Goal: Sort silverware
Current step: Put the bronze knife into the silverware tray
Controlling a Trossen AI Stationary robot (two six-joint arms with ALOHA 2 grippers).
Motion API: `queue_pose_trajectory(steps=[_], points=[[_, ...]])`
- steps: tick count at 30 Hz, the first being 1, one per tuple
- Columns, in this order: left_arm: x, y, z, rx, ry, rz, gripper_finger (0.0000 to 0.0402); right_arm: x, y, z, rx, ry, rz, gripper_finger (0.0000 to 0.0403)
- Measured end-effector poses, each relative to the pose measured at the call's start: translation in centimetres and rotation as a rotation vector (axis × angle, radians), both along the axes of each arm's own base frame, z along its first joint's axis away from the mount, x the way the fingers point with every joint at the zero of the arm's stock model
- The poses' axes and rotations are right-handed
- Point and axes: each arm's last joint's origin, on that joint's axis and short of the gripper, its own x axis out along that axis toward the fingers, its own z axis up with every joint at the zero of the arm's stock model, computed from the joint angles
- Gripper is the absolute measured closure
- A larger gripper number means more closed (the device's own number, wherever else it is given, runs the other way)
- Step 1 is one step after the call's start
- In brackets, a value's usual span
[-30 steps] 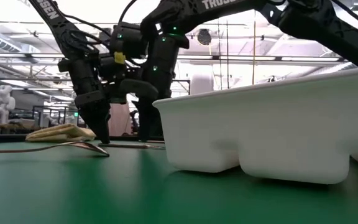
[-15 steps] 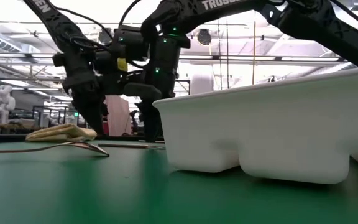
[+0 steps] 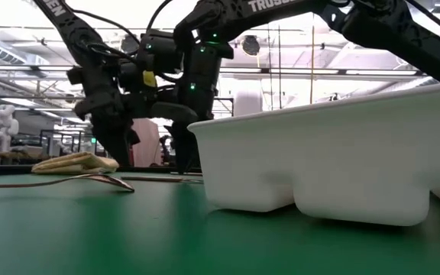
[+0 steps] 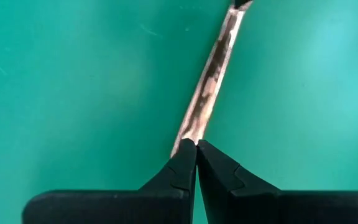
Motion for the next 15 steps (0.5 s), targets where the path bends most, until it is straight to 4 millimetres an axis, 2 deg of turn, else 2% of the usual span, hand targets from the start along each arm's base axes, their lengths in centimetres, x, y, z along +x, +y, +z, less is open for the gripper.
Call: queue_pose_trajectory(steps=[7, 12, 15], points=[[0.5, -0.3, -1.3, -0.019, 0.024, -0.019, 0.038, 0.0, 0.0, 0.0, 0.002, 0.002, 0.004, 0.0325], [0.6, -0.2, -1.5, -0.02, 0.024, -0.02, 0.038, 0.0, 0.0, 0.0, 0.003, 0.004, 0.043, 0.0324], [0.6, -0.2, -1.5, -0.017, 0.024, -0.019, 0.038, 0.0, 0.2, 0.0, 0.047, 0.001, 0.091, 0.0306]])
